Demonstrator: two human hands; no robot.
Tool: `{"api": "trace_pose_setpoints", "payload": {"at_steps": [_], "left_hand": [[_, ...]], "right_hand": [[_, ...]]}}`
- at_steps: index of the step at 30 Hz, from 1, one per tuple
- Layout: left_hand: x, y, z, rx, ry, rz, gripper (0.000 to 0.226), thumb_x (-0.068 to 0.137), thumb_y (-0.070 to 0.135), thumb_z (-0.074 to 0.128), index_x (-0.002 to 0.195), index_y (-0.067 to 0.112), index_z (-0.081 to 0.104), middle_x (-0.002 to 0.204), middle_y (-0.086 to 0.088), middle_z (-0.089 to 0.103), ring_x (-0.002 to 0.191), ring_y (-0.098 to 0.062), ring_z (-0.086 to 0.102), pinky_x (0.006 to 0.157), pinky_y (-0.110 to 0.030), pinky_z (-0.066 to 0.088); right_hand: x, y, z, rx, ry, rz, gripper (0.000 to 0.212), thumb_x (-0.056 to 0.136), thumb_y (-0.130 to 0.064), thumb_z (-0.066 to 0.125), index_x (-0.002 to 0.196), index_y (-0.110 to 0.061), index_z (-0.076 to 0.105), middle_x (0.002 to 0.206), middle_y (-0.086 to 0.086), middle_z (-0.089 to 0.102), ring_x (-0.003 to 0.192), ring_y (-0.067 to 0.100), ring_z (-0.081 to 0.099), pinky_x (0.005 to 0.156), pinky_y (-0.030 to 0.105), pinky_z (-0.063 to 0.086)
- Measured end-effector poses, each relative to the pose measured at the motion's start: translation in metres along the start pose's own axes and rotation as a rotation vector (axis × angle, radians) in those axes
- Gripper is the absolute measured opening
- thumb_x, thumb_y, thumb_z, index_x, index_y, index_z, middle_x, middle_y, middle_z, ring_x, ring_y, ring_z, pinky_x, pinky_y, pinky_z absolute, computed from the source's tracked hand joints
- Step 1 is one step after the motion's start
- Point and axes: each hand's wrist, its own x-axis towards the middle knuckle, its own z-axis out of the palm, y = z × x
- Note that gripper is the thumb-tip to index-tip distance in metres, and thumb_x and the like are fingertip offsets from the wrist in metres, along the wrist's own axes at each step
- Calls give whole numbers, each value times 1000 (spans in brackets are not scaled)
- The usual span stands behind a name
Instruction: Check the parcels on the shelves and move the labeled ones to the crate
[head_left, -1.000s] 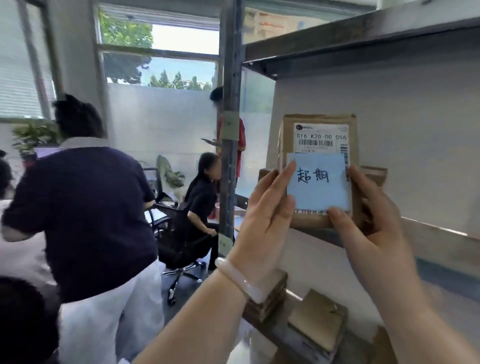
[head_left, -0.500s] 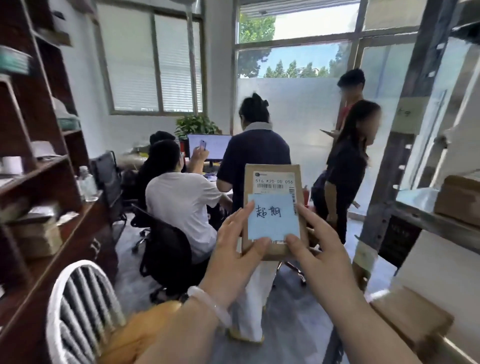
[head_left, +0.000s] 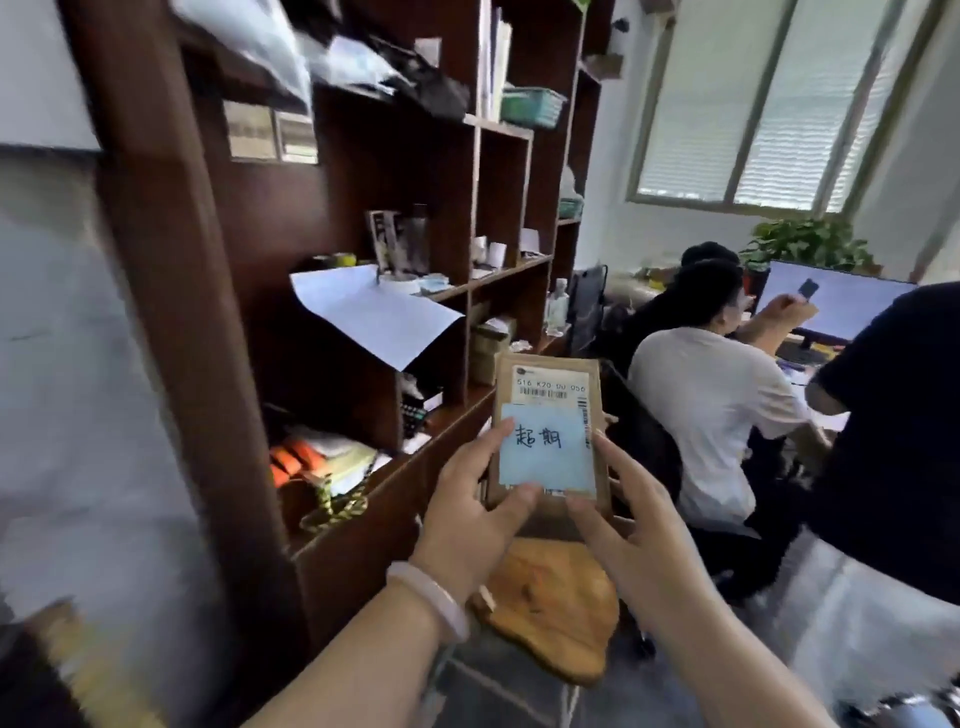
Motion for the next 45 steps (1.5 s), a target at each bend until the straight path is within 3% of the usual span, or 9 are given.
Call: {"api": "trace_pose_setpoints", "payload": {"at_steps": [2,6,11,16,20,26,32,37,45], "left_hand": [[-26,-4,-30,31,106,-50,53,84,37,70,125,62,48,137,15,47,126,3,45,104,-19,42],[-92,-2,-82,115,326,-106,55,89,21,69,125,56,44,130,30,42,119,23,37,93,2,31],[-173,4,-152,147,557,-240,52,89,31,69,125,61,48,134,20,49,125,2,48,105,-22,44],[-226,19,-214,171,738,-240,52,91,24,68,121,61,46,138,16,48,127,-2,47,103,-23,47],[-245,16,-262,210,825,-258,53,91,30,68,125,62,44,138,15,48,127,-5,47,103,-29,47],[-265,7,-354,248,887,-300,55,92,25,66,132,54,40,129,26,44,121,1,44,86,-8,45],[-275,-17,-452,261,888,-396,62,90,25,68,141,46,40,135,20,42,119,1,41,79,-4,39],[-287,-56,-513,199,828,-555,69,87,29,72,142,48,36,143,15,47,129,-7,44,106,-27,41],[-290,-109,-555,244,744,-831,71,88,34,71,148,38,34,147,6,46,129,-13,47,103,-30,41]], "right_hand": [[-8,-11,24,-17,-128,-47,65,87,-31,69,137,-55,35,132,-23,41,115,-5,50,81,12,49],[-30,-37,79,67,-357,-132,60,87,-28,68,127,-60,38,120,-36,42,119,-1,47,92,24,44],[-75,-78,153,104,-620,-275,67,88,-32,65,141,-53,30,139,-27,41,130,-7,32,107,35,40],[-90,-130,199,92,-837,-400,67,89,-43,63,139,-63,24,136,-44,33,134,-8,28,112,39,37],[-98,-162,242,47,-896,-517,66,88,-45,61,143,-55,25,146,-34,31,137,-8,23,114,41,34],[-113,-206,327,35,-958,-534,67,88,-50,59,143,-59,21,149,-29,29,139,-4,22,115,42,31],[-127,-241,422,-9,-995,-466,70,89,-52,57,144,-58,13,154,-28,18,143,-2,14,118,41,25],[-139,-243,486,-12,-1031,-334,72,89,-52,58,144,-58,13,154,-27,21,142,0,21,117,41,28],[-140,-243,560,-98,-1119,-289,74,88,-52,59,147,-51,15,155,-18,25,141,4,25,115,38,31]]}}
